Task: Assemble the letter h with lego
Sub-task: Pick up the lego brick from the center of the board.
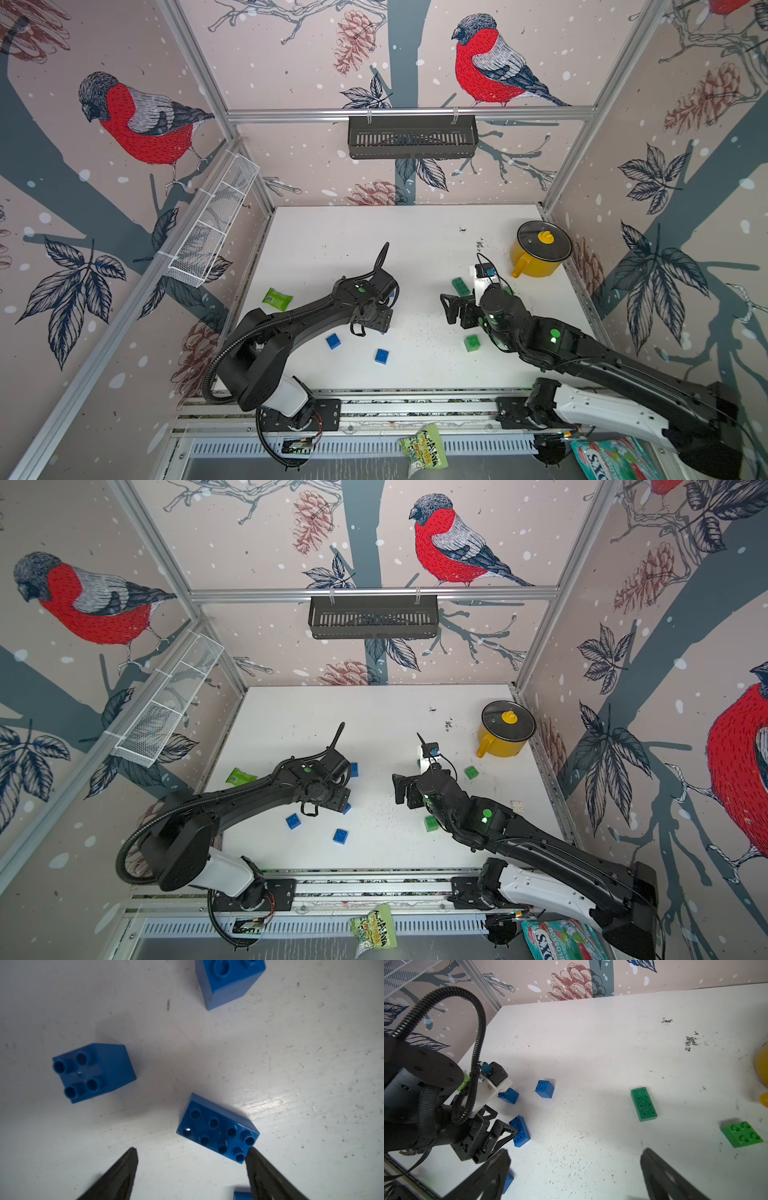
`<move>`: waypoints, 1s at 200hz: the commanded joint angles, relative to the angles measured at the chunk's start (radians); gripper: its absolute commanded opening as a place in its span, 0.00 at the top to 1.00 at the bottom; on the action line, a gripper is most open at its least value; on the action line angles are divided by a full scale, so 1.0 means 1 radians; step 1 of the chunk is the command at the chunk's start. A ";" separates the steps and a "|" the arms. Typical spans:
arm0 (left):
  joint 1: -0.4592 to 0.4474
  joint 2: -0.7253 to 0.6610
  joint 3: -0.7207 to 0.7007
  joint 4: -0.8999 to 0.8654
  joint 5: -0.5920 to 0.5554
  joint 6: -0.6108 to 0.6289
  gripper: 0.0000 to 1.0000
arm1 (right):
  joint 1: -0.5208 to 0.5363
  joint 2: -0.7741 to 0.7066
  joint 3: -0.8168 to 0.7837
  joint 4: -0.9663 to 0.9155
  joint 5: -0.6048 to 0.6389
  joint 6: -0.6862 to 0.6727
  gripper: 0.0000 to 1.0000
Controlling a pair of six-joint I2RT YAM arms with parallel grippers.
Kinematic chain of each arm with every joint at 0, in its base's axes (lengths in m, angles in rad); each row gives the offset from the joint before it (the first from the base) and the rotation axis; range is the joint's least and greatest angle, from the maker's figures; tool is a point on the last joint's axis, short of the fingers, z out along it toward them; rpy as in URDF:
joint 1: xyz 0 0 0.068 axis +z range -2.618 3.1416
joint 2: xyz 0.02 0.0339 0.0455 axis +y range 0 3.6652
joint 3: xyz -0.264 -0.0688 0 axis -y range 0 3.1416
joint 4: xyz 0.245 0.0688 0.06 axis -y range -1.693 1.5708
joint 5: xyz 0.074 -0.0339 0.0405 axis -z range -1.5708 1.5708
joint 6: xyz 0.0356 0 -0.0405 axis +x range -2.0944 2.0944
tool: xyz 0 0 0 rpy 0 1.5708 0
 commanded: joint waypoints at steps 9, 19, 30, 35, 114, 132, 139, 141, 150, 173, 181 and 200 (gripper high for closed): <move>-0.001 0.036 0.002 -0.002 0.000 0.033 0.17 | -0.014 -0.044 -0.032 -0.038 -0.005 -0.011 0.01; -0.001 0.042 0.000 0.007 0.014 0.036 0.18 | -0.017 -0.053 -0.041 -0.045 0.000 -0.013 0.00; -0.001 0.051 0.004 0.012 0.023 0.039 0.17 | -0.021 -0.060 -0.050 -0.046 0.001 -0.016 0.01; -0.001 0.057 0.007 0.010 0.024 0.042 0.17 | -0.024 -0.063 -0.054 -0.046 0.002 -0.017 0.01; -0.013 0.070 0.032 0.018 0.115 0.043 0.18 | -0.027 -0.074 -0.057 -0.051 0.012 -0.022 0.00; -0.026 0.042 0.054 -0.009 0.108 0.019 0.18 | -0.027 -0.084 -0.058 -0.057 0.022 -0.021 0.00; -0.027 0.030 0.059 -0.014 0.109 0.017 0.18 | -0.028 -0.087 -0.057 -0.057 0.024 -0.022 0.01; -0.027 0.028 0.059 -0.015 0.109 0.017 0.17 | -0.028 -0.090 -0.058 -0.058 0.024 -0.022 0.00; -0.027 0.022 0.065 -0.020 0.107 0.020 0.17 | -0.027 -0.094 -0.058 -0.057 0.026 -0.023 0.01; -0.027 0.051 0.066 -0.032 0.099 0.032 0.17 | -0.029 -0.099 -0.056 -0.057 0.032 -0.024 0.01; -0.027 0.064 0.063 -0.032 0.096 0.033 0.17 | -0.029 -0.099 -0.056 -0.057 0.033 -0.023 0.01; -0.027 0.086 0.058 -0.021 0.088 0.034 0.17 | -0.029 -0.100 -0.061 -0.060 0.034 -0.022 0.01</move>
